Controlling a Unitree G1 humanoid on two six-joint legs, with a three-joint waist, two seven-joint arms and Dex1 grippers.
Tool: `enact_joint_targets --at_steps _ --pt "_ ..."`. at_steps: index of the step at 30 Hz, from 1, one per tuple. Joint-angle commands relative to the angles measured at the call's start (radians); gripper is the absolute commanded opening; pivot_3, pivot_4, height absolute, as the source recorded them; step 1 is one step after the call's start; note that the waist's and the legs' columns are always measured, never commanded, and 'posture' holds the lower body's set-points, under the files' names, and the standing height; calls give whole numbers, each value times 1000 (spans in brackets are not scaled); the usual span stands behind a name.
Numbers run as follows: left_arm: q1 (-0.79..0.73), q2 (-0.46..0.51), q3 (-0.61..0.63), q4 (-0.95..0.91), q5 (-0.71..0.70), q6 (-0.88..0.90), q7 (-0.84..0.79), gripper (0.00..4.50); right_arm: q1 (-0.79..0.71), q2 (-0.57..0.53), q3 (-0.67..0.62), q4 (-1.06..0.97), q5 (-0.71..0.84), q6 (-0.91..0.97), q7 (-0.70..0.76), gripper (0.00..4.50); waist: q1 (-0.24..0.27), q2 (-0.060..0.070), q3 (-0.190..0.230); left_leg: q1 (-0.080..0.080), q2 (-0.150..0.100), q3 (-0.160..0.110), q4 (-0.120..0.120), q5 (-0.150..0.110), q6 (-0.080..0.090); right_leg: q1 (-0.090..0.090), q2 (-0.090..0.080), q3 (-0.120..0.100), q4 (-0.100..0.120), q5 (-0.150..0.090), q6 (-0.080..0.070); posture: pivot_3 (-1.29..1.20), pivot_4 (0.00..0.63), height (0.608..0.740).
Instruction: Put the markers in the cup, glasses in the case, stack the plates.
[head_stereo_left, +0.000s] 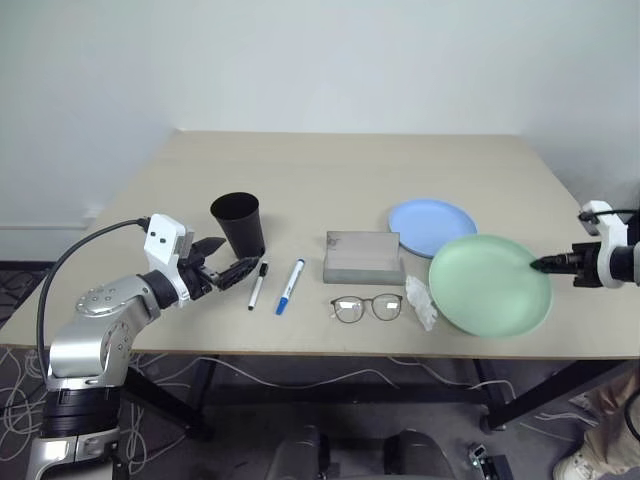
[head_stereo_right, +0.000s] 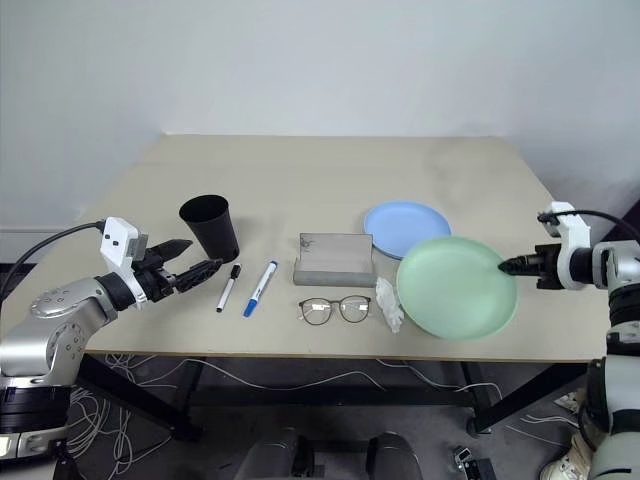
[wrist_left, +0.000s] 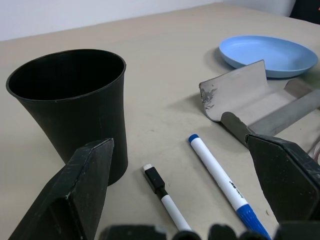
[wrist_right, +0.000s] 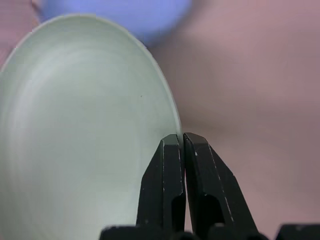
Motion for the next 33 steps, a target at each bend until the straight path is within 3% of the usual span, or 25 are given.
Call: enact_joint_targets --at_steps 1,9,23,33 --pt "-26 2 21 -18 -4 -12 5 4500 -89 30 -57 13 41 48 -39 37 0 0 0 0 0 0 0 0 0 0 0 0 0 0 0 0 0 700" --pt "-27 -1 21 -21 -4 -8 10 4500 -243 180 -168 176 44 40 -349 37 2 1 1 -1 0 0 0 0 0 0 0 0 0 1 0 0 0 700" --pt "-12 -1 28 -40 -10 -2 22 4500 -368 329 -336 428 65 -218 -846 37 -1 3 2 -1 -4 2 -1 0 0 0 2 0 0 1 0 0 0 700" --pt "4 6 39 -53 -12 -1 29 4500 -372 364 -463 479 129 -269 -1027 37 -2 3 2 -1 -4 1 -1 0 0 0 3 1 0 1 -1 0 0 700"
